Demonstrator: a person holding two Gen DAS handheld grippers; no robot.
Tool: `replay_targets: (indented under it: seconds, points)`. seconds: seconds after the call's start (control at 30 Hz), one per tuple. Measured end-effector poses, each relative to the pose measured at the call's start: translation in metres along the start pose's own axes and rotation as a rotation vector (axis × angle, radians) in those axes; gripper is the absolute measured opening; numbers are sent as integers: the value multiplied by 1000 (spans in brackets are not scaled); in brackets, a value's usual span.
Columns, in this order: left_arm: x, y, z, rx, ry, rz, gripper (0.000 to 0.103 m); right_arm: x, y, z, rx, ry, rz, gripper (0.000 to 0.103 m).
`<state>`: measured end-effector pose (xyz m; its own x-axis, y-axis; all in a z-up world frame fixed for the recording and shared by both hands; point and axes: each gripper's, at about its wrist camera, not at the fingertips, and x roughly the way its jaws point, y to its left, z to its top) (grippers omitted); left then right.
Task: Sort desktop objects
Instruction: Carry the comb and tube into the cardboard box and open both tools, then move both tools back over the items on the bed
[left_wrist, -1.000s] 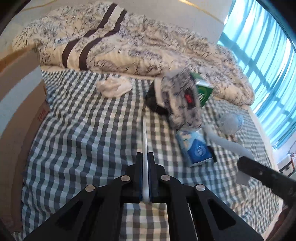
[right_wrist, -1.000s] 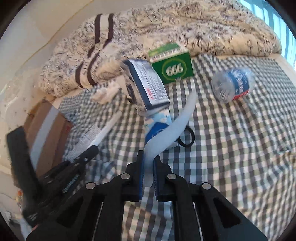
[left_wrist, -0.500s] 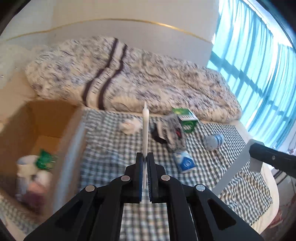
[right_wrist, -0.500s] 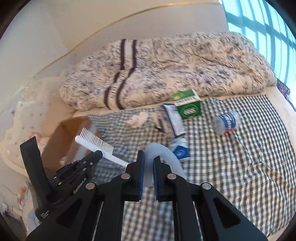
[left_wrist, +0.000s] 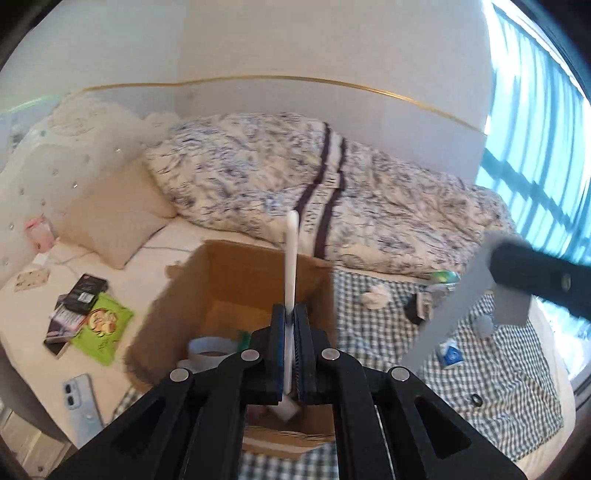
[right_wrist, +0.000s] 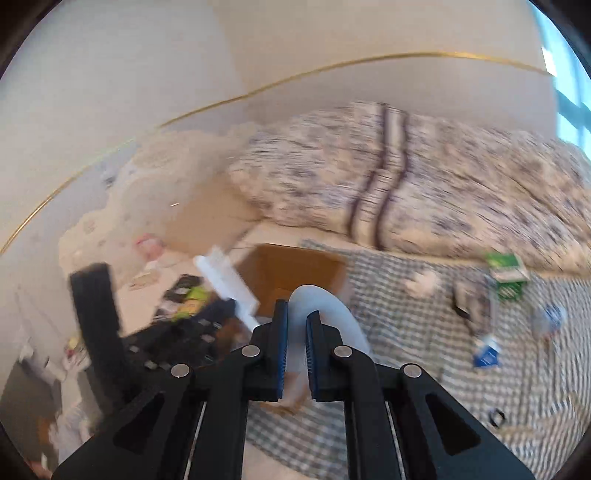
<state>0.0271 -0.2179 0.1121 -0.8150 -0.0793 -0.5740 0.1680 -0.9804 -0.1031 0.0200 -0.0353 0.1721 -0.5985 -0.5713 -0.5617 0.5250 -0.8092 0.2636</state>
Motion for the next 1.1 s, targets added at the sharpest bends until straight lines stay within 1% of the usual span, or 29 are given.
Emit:
replay_targets:
  seconds: [0.07, 0.13, 0.2, 0.23, 0.27, 0.3, 0.33, 0.37, 0.4, 0.43, 0.47, 0.53, 0.57, 0.6, 0.77, 0.9, 1.0, 1.1]
  points:
    - [7, 12, -1, -15, 12, 13, 4, 15, 19, 7, -14, 12, 58, 8]
    - [15, 20, -4, -27, 21, 19, 4, 37, 31, 14, -5, 45, 114, 8]
    - [24, 28, -11, -45, 35, 26, 4, 63, 38, 15, -2, 81, 128, 8]
    - [28, 32, -13, -53, 46, 28, 7, 75, 38, 13, -6, 102, 123, 9]
    - [37, 34, -16, -59, 63, 30, 11, 87, 38, 11, -8, 126, 116, 13]
    - [44, 35, -19, -60, 81, 38, 26, 100, 36, 8, -8, 162, 108, 16]
    - [51, 35, -22, -58, 98, 49, 62, 114, 35, 4, -4, 203, 106, 18]
    - [58, 35, -27, -53, 112, 74, 80, 125, 32, -1, 4, 233, 103, 20]
    - [61, 34, -31, -53, 110, 97, 95, 136, 28, -6, 15, 257, 91, 25]
    - [62, 33, -33, -53, 104, 104, 95, 143, 23, -10, 24, 277, 75, 30]
    - [65, 33, -36, -55, 107, 106, 95, 148, 19, -13, 31, 294, 62, 40]
    - [72, 31, -40, -51, 129, 116, 95, 152, 9, -18, 46, 294, 50, 42]
    - [75, 29, -42, -44, 139, 130, 95, 151, 5, -18, 53, 290, 54, 44]
    - [77, 28, -44, -41, 146, 137, 95, 150, 0, -18, 63, 286, 57, 49]
    - [76, 19, -51, -39, 166, 136, 95, 136, -10, -10, 71, 238, 47, 50]
    - [68, 4, -55, -17, 174, 128, 95, 109, -25, -11, 98, 188, 38, 50]
    - [60, -8, -57, -7, 178, 108, 95, 79, -47, -15, 131, 154, 4, 50]
    - [49, -30, -58, 23, 175, 95, 95, 41, -78, -26, 168, 99, -62, 52]
